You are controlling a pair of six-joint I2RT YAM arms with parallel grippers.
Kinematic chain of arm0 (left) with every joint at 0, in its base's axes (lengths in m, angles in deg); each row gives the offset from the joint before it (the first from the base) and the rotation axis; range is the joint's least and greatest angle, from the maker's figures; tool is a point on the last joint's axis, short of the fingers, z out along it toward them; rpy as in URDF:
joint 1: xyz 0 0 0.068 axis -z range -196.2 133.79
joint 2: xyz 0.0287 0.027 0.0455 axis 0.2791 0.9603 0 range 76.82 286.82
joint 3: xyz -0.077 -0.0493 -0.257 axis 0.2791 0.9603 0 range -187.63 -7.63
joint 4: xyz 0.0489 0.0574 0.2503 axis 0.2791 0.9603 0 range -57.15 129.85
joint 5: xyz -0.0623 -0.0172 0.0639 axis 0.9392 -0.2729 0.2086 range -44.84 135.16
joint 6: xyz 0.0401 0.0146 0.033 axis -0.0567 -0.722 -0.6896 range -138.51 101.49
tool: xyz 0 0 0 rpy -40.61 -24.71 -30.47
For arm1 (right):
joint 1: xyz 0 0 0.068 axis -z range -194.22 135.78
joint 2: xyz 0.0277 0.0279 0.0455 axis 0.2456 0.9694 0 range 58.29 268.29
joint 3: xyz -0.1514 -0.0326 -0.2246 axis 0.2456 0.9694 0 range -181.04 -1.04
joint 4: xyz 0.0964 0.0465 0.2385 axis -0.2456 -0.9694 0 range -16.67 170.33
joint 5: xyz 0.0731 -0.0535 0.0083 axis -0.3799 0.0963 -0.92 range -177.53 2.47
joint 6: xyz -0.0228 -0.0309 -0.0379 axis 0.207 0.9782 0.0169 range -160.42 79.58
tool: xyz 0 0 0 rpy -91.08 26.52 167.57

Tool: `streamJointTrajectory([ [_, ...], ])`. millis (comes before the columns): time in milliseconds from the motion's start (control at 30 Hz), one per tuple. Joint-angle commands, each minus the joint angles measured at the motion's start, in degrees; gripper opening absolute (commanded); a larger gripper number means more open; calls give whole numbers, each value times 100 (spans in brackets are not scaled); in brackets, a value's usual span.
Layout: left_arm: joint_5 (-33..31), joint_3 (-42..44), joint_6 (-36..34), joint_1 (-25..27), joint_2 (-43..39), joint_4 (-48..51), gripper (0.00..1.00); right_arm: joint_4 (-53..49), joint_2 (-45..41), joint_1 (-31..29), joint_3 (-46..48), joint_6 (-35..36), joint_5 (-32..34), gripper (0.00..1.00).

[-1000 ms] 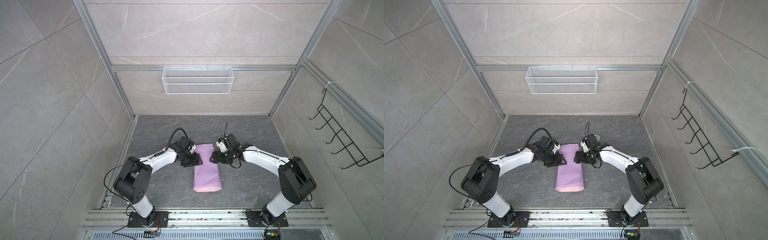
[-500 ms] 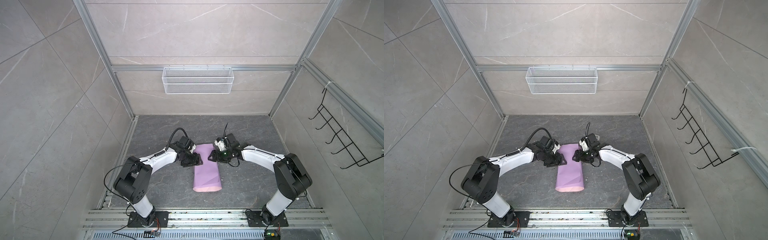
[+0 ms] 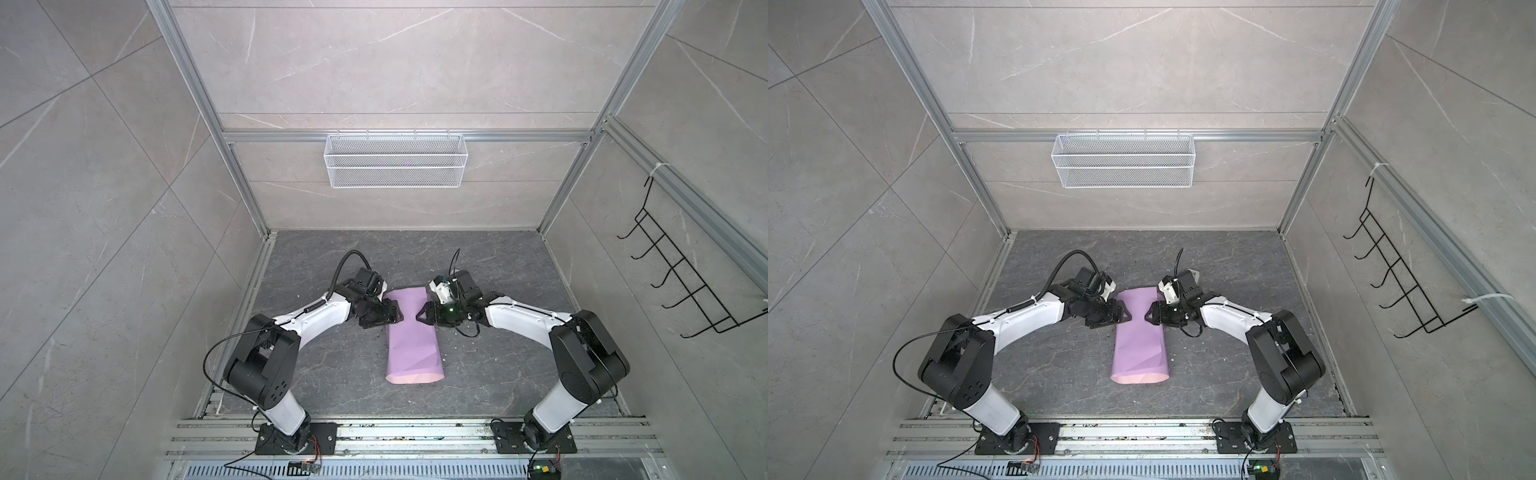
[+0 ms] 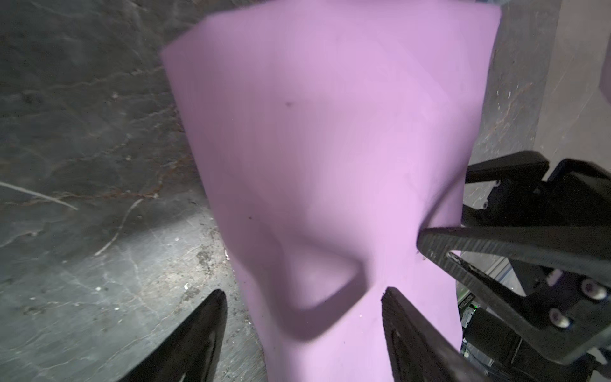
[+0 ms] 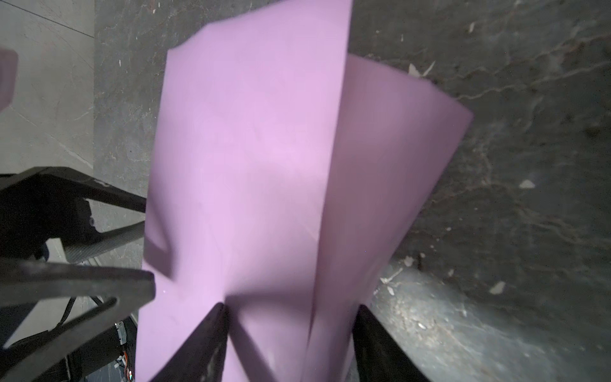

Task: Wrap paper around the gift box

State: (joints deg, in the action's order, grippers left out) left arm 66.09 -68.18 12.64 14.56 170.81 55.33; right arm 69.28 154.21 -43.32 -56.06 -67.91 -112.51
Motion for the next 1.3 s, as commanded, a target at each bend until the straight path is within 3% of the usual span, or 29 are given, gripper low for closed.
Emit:
streamJointTrajectory([
  [0,92,-311,92,-130,-32,-130,77,-888,137,19,317,3,423,60],
  [167,465,-523,213,-210,355,-317,78,-866,138,18,332,3,432,60],
  [567,409,-844,269,-211,935,-314,96,-829,145,18,333,-3,423,59],
  [900,1134,-822,449,-194,963,-937,95,-838,147,19,317,-6,414,59],
  [1167,1289,-805,474,-194,946,-1034,94,-861,136,14,321,-11,416,59],
  [1267,1039,-771,420,-215,857,-894,94,-858,128,18,317,-4,412,59],
])
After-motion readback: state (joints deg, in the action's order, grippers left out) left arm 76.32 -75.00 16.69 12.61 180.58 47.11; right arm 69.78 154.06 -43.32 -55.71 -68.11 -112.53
